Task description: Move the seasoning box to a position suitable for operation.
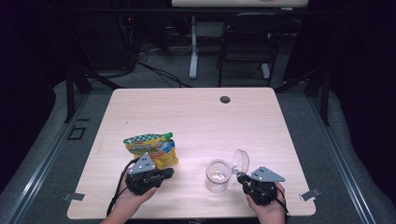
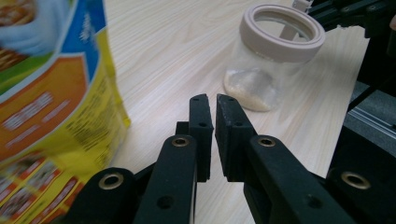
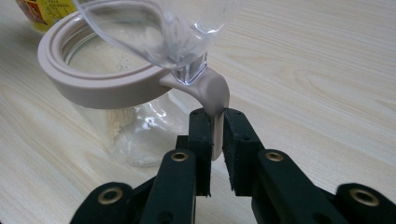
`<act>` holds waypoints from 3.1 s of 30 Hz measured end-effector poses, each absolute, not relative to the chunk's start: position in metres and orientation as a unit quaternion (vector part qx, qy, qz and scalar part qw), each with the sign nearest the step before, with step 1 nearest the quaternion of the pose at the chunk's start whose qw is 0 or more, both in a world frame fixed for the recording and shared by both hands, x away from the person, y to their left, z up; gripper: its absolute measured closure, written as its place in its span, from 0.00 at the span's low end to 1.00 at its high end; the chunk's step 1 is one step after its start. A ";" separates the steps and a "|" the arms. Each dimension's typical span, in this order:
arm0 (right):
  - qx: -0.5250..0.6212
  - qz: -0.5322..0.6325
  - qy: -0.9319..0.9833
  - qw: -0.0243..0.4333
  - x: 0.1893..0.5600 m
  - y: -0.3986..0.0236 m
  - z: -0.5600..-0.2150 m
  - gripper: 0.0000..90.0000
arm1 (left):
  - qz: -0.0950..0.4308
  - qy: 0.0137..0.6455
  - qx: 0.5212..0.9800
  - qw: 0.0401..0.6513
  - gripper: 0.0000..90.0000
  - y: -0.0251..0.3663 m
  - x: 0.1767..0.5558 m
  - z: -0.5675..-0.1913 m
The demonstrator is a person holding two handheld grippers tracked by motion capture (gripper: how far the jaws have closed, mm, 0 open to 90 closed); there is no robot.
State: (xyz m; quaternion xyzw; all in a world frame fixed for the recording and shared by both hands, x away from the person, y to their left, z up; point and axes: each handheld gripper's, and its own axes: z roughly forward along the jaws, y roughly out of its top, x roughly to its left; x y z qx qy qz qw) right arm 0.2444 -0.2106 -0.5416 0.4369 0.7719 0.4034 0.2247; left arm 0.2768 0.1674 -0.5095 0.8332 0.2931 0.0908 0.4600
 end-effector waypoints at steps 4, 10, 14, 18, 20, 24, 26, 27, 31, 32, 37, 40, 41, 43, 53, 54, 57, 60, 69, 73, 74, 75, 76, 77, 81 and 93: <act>0.437 0.402 0.772 0.228 0.245 -0.210 -0.542 0.91 | 0.092 0.307 0.825 0.466 0.93 0.177 0.277 -0.511; 0.439 0.405 0.769 0.227 0.248 -0.211 -0.542 0.92 | 0.094 0.320 0.817 0.470 0.92 0.185 0.275 -0.516; 0.443 0.410 0.766 0.221 0.254 -0.212 -0.543 0.93 | 0.096 0.326 0.818 0.464 0.91 0.189 0.273 -0.519; 0.446 0.415 0.763 0.217 0.260 -0.213 -0.543 0.93 | 0.103 0.334 0.816 0.461 0.90 0.195 0.271 -0.520; 0.446 0.420 0.761 0.213 0.266 -0.213 -0.544 0.93 | 0.107 0.338 0.814 0.461 0.90 0.198 0.269 -0.520; 0.449 0.422 0.760 0.209 0.270 -0.214 -0.544 0.94 | 0.113 0.348 0.808 0.461 0.90 0.205 0.267 -0.520; 0.450 0.422 0.759 0.209 0.274 -0.213 -0.544 0.94 | 0.116 0.353 0.806 0.461 0.90 0.209 0.265 -0.519; 0.450 0.425 0.757 0.209 0.275 -0.213 -0.544 0.94 | 0.119 0.357 0.804 0.461 0.89 0.211 0.264 -0.519; 0.452 0.426 0.756 0.207 0.280 -0.212 -0.544 0.94 | 0.128 0.368 0.799 0.458 0.89 0.220 0.261 -0.518; 0.452 0.428 0.755 0.206 0.282 -0.211 -0.544 0.94 | 0.129 0.370 0.797 0.460 0.88 0.222 0.260 -0.519; 0.454 0.427 0.755 0.204 0.287 -0.210 -0.544 0.95 | 0.129 0.380 0.790 0.463 0.88 0.233 0.259 -0.518; 0.452 0.429 0.755 0.203 0.289 -0.210 -0.544 0.94 | 0.137 0.386 0.785 0.464 0.86 0.241 0.260 -0.517; 0.452 0.429 0.755 0.203 0.289 -0.210 -0.544 0.94 | 0.140 0.389 0.782 0.467 0.85 0.243 0.261 -0.517; 0.453 0.429 0.755 0.201 0.289 -0.210 -0.544 0.93 | 0.144 0.394 0.778 0.467 0.83 0.247 0.261 -0.517; 0.452 0.432 0.755 0.199 0.285 -0.212 -0.544 0.84 | 0.153 0.424 0.756 0.474 0.64 0.270 0.274 -0.518; 0.453 0.433 0.754 0.199 0.284 -0.213 -0.544 0.83 | 0.151 0.426 0.756 0.473 0.63 0.272 0.275 -0.519; 0.455 0.434 0.752 0.200 0.281 -0.215 -0.544 0.81 | 0.153 0.428 0.754 0.474 0.56 0.275 0.282 -0.522; 0.455 0.433 0.751 0.203 0.276 -0.218 -0.544 0.79 | 0.150 0.429 0.753 0.476 0.54 0.275 0.289 -0.524; 0.469 0.426 0.743 0.215 0.262 -0.230 -0.545 0.78 | 0.132 0.411 0.764 0.481 0.54 0.267 0.311 -0.533; 0.479 0.423 0.737 0.219 0.256 -0.238 -0.545 0.77 | 0.124 0.403 0.776 0.469 0.55 0.261 0.318 -0.536; 0.479 0.423 0.737 0.219 0.256 -0.238 -0.545 0.77 | 0.125 0.402 0.776 0.471 0.55 0.260 0.319 -0.536; 0.480 0.425 0.736 0.219 0.256 -0.239 -0.545 0.77 | 0.124 0.401 0.775 0.472 0.55 0.259 0.320 -0.536; 0.481 0.429 0.733 0.219 0.255 -0.240 -0.545 0.77 | 0.121 0.401 0.774 0.474 0.56 0.259 0.321 -0.536; 0.482 0.425 0.734 0.221 0.254 -0.241 -0.545 0.77 | 0.121 0.401 0.775 0.473 0.57 0.259 0.322 -0.536; 0.484 0.424 0.733 0.221 0.252 -0.243 -0.544 0.77 | 0.113 0.396 0.774 0.481 0.60 0.258 0.325 -0.539; 0.486 0.422 0.733 0.221 0.254 -0.242 -0.546 0.76 | 0.106 0.389 0.782 0.475 0.69 0.255 0.326 -0.542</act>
